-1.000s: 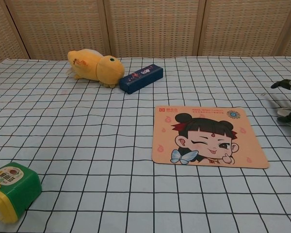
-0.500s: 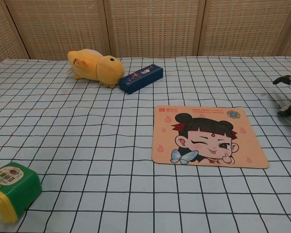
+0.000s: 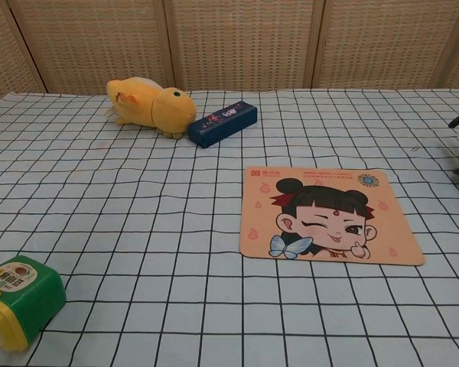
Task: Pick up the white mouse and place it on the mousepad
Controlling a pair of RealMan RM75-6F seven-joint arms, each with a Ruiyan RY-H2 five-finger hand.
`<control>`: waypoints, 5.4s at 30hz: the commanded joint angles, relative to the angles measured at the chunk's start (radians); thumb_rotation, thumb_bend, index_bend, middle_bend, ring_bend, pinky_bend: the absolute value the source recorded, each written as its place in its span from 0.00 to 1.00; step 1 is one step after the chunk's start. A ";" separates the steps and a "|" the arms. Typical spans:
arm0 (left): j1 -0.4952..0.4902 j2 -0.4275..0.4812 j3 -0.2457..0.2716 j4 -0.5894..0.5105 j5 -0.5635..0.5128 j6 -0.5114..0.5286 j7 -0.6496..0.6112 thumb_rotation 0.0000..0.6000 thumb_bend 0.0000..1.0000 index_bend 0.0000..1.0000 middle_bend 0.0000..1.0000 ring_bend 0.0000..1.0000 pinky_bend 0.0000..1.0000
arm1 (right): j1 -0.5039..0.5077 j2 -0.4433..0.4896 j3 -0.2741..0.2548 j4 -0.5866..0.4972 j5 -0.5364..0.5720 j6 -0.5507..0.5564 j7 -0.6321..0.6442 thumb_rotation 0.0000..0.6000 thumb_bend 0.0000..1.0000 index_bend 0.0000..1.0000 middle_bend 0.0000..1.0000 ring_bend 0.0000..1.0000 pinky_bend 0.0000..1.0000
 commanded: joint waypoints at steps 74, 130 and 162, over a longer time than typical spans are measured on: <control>0.004 -0.001 0.009 0.004 0.038 0.030 -0.017 1.00 0.03 0.00 0.00 0.00 0.00 | -0.181 0.366 -0.298 -0.415 -0.421 0.229 0.189 1.00 0.20 0.22 0.02 0.00 0.00; 0.001 -0.014 0.011 0.011 0.039 0.025 0.002 1.00 0.03 0.00 0.00 0.00 0.00 | -0.151 0.211 -0.435 0.002 -0.582 0.203 0.399 1.00 0.20 0.34 0.08 0.00 0.00; 0.002 -0.012 0.005 0.017 0.037 0.028 -0.022 1.00 0.03 0.00 0.00 0.00 0.00 | -0.093 0.215 -0.409 -0.057 -0.647 0.493 0.384 1.00 0.22 0.81 0.62 0.57 0.60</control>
